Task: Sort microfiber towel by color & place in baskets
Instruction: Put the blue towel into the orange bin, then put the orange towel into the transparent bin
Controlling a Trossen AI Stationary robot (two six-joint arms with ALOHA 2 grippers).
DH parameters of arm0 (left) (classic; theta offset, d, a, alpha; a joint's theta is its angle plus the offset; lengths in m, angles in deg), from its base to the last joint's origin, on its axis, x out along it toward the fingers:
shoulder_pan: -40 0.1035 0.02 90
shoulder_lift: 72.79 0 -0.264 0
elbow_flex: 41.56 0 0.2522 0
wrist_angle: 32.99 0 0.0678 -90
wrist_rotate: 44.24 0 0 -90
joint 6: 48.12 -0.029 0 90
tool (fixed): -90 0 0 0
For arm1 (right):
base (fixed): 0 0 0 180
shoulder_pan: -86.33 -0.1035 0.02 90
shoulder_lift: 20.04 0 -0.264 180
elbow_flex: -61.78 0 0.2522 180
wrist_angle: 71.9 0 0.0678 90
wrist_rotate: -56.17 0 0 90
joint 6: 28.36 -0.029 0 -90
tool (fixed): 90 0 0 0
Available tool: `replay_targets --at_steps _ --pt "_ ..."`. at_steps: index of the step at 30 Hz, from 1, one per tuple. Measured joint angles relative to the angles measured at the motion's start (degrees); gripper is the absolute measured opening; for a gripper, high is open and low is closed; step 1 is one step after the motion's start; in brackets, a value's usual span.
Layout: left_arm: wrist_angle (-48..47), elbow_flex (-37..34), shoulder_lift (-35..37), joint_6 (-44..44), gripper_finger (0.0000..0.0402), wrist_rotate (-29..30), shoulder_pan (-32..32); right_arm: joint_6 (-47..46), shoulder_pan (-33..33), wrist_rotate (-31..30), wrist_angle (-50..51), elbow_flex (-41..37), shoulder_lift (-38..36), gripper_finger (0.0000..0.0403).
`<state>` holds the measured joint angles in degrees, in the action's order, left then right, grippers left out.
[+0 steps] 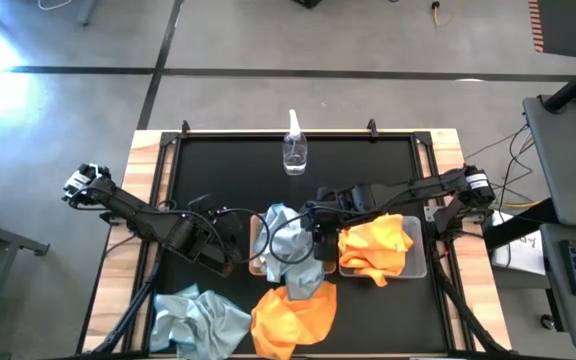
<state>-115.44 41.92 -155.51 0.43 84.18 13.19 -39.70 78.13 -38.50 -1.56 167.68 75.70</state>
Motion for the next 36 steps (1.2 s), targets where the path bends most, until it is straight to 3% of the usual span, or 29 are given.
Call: replay_targets --at_steps 8,14,23,36 --pt "0.1 0.0 0.0 0.0 0.0113 0.0 0.0 -5.2 -2.4 16.9 1.4 0.0 0.0 0.0171" --pt "0.2 0.0 0.0 0.0 0.0113 0.0 0.0 -5.2 -7.3 16.9 1.3 0.0 0.0 0.0173" --pt "1.2 0.0 0.0 0.0 0.0113 -0.1 0.0 -11.6 -13.9 10.6 -3.5 -0.1 0.4 0.0173" --pt "6.0 0.0 0.0 0.0 0.0113 -1.1 -0.2 -15.8 -21.6 6.1 -12.0 -0.1 7.2 0.0173"
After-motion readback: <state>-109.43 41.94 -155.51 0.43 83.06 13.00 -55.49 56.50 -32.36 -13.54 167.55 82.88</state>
